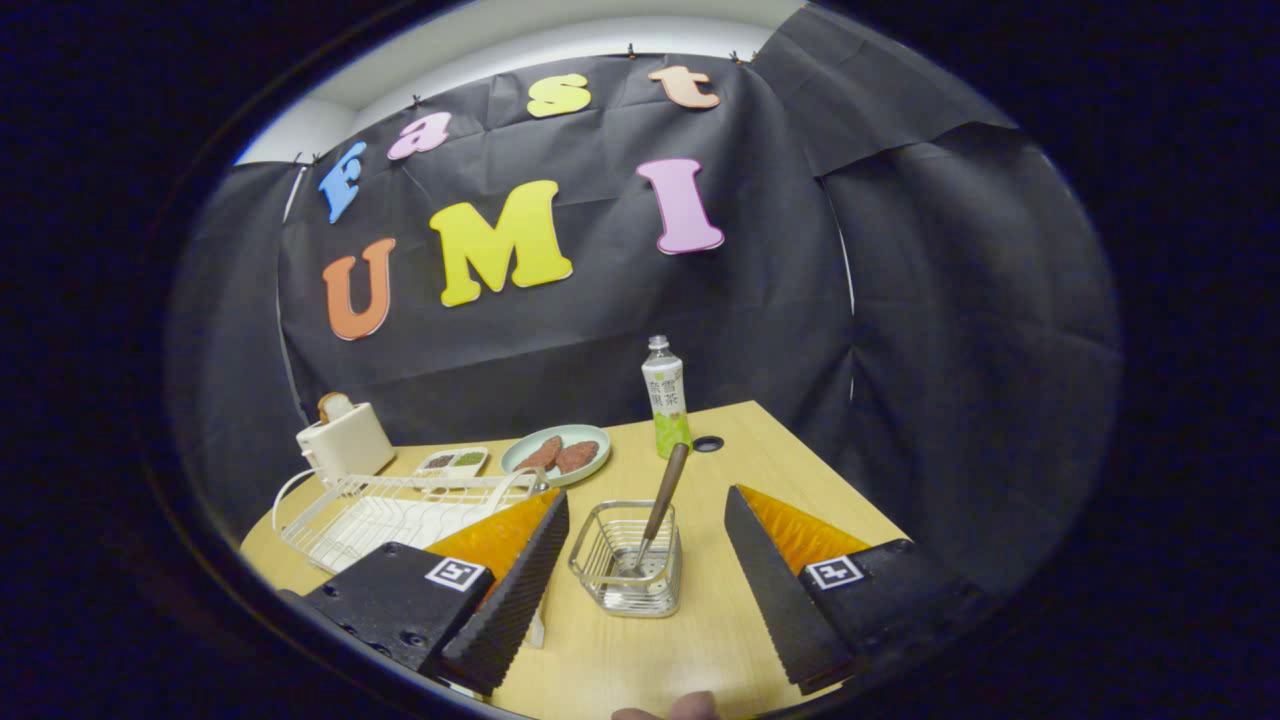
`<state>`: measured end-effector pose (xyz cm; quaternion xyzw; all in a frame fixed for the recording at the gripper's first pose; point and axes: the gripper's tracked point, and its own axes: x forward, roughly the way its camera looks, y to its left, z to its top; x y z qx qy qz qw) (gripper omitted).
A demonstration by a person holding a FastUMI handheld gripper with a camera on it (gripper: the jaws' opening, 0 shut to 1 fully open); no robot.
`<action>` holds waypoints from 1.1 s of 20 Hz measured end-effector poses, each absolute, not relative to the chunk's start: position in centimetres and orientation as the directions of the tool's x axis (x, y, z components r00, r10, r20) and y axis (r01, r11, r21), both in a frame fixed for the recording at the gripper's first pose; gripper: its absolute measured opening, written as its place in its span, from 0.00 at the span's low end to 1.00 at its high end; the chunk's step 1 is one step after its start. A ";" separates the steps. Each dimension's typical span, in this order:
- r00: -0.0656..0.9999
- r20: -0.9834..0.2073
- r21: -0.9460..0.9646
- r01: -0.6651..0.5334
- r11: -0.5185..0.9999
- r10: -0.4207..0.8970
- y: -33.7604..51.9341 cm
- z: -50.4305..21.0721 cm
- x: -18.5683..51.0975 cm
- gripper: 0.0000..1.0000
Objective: Take the plate from the dish rack, then take the spoon from the basket and place it into the plate.
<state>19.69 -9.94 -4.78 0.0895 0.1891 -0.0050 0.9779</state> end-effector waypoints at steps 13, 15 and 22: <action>0.863 -0.495 0.295 0.062 0.954 0.097 -10.9 -10.5 30.3 0.81; 0.859 -0.500 0.318 0.062 0.946 0.112 -10.7 -11.0 30.5 0.73; 0.863 -0.493 0.326 0.068 0.943 0.108 -10.3 -10.1 29.9 0.24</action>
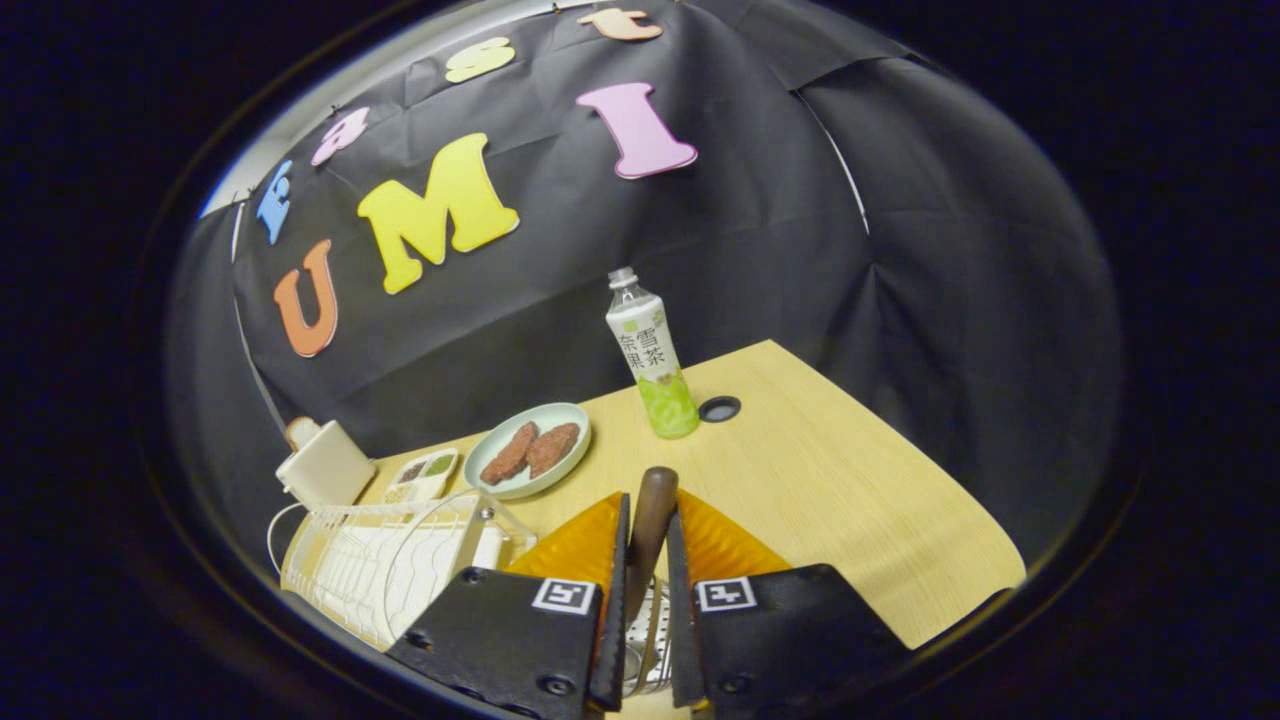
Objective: Take the plate from the dish rack, then take the spoon from the basket and place it into the plate.
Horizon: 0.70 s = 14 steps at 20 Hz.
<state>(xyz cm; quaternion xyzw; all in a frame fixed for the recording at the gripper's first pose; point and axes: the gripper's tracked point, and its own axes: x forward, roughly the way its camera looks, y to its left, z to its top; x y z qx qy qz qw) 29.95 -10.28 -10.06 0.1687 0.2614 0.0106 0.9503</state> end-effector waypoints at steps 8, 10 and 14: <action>0.907 -0.413 0.283 0.043 0.958 0.082 -8.7 -6.8 26.7 0.11; 0.927 -0.370 0.293 0.053 0.955 0.062 -8.7 -5.4 26.3 0.09; 0.963 -0.269 0.261 0.062 0.963 0.011 -8.5 -1.8 25.6 0.08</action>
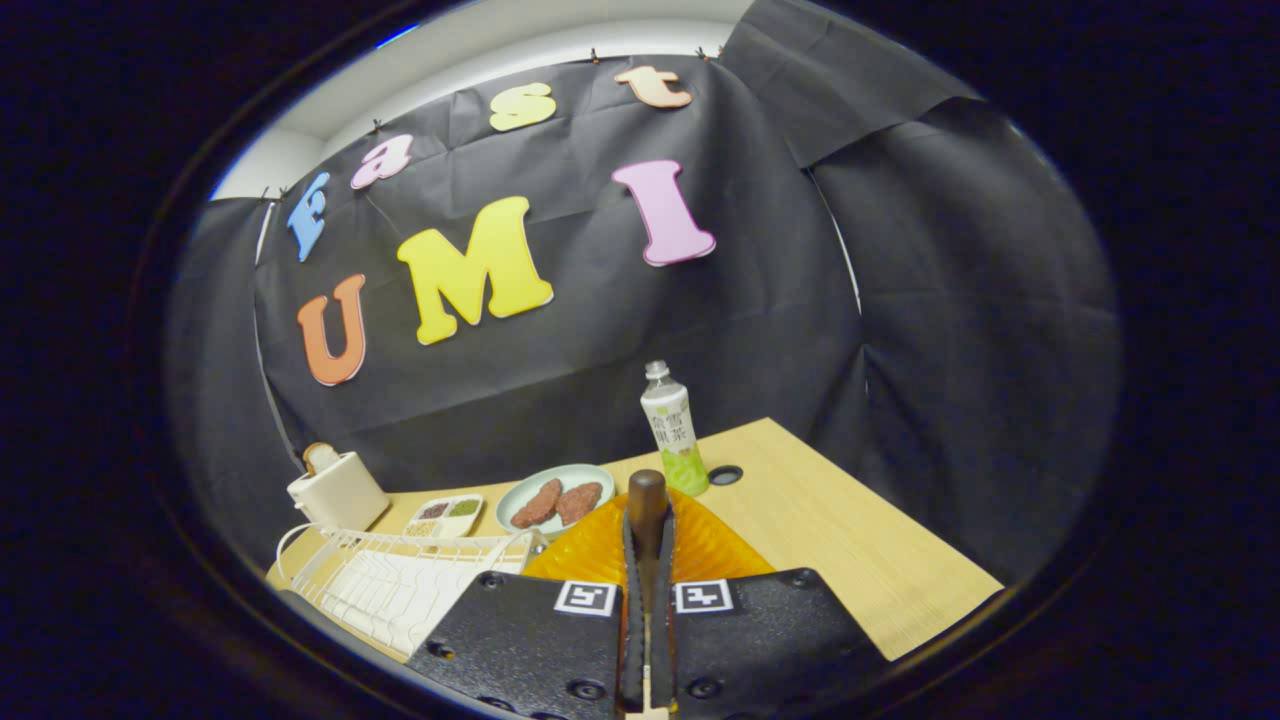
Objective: Take the plate from the dish rack, then take the spoon from the basket and place it into the plate.
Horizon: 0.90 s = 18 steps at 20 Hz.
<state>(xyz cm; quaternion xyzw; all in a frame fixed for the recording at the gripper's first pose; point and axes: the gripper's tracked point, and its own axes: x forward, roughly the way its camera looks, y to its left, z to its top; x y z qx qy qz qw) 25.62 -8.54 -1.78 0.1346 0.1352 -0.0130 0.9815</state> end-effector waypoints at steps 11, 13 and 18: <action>0.994 -0.098 0.272 -0.021 0.962 0.049 -2.5 5.6 16.1 0.08; 0.991 -0.110 0.285 -0.038 0.958 0.072 -0.7 4.8 14.1 0.08; 0.981 -0.154 0.367 -0.055 0.929 0.118 3.7 1.2 9.0 0.08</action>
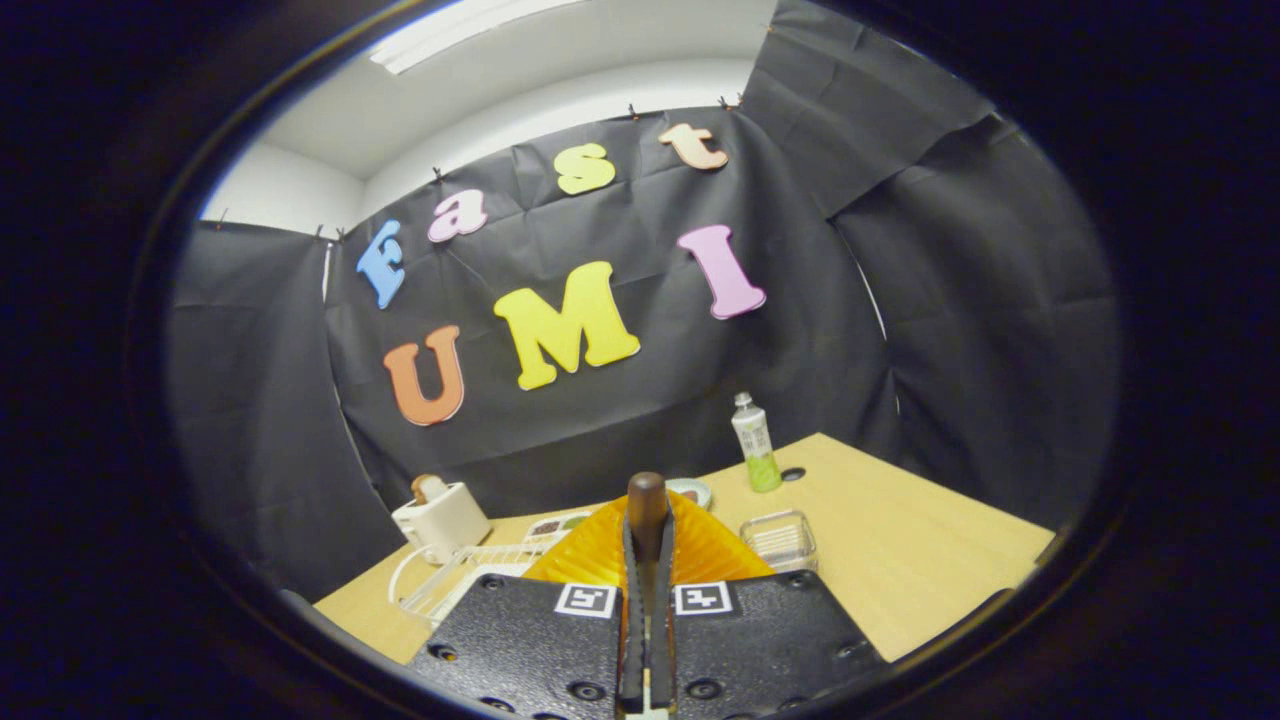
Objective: Take the plate from the dish rack, then take the spoon from the basket and place it into the plate.
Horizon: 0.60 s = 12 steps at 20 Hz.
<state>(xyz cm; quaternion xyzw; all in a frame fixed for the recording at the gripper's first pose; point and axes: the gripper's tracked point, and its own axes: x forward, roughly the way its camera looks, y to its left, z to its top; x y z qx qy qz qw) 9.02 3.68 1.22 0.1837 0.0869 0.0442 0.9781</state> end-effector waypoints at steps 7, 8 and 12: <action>0.971 -0.212 0.425 -0.012 0.905 0.113 8.3 -4.2 5.2 0.08; 0.969 -0.218 0.424 -0.015 0.906 0.118 9.1 -5.0 4.8 0.08; 0.964 -0.237 0.452 -0.004 0.892 0.124 11.2 -7.2 3.6 0.08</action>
